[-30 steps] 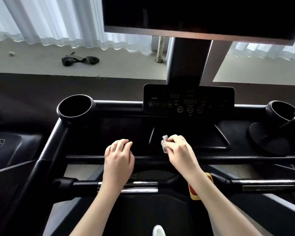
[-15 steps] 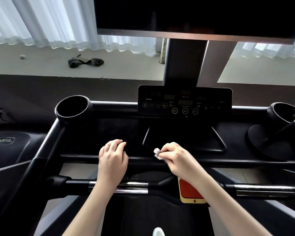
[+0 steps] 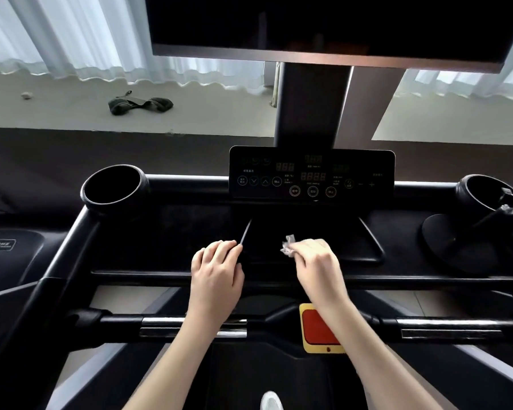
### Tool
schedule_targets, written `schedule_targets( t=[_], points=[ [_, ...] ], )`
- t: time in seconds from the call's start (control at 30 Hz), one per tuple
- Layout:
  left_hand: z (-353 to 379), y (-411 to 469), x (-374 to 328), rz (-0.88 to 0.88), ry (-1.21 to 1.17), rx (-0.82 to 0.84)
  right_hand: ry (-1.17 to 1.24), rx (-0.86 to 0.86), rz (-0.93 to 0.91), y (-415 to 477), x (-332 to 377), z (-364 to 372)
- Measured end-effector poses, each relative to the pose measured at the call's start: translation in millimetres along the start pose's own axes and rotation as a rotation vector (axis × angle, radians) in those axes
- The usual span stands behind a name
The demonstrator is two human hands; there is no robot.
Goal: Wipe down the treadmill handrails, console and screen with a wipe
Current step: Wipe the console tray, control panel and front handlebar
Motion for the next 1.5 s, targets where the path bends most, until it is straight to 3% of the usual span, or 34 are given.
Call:
schedule_targets(
  t=[0.2, 0.37, 0.53, 0.7, 0.9, 1.07, 1.23, 1.4, 1.5],
  points=[
    [0, 0, -1, 0.009, 0.001, 0.002, -0.004, 0.109, -0.149, -11, 21, 8],
    [1, 0, -1, 0.007, 0.007, 0.005, -0.112, -0.056, 0.056, 14, -10, -1],
    [1, 0, -1, 0.012, 0.012, 0.000, -0.049, 0.093, -0.065, -4, 16, 20],
    [1, -1, -1, 0.017, 0.008, -0.010, -0.150, -0.044, 0.130, 20, -20, 7],
    [2, 0, 0, 0.005, 0.005, 0.000, -0.015, 0.073, -0.096, 9, 9, 16],
    [1, 0, -1, 0.005, 0.010, 0.015, -0.182, -0.093, 0.173, 33, -37, 6],
    [1, 0, 0, 0.002, 0.006, 0.011, -0.035, 0.015, -0.013, 31, -7, 29],
    [2, 0, 0, 0.005, 0.009, 0.016, -0.113, -0.074, 0.149, 45, -30, 23],
    [1, 0, 0, 0.007, 0.014, 0.014, -0.007, 0.016, -0.009, 42, 0, 40]
  ],
)
Point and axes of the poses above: each hand's wrist, its own y-axis towards the middle knuckle, its own z-axis out of the palm, x = y × z, the point moved 10 cm from there along y, towards the middle knuckle, and after that the axes turned 11 degrees about -x, right-handed, at the moved point
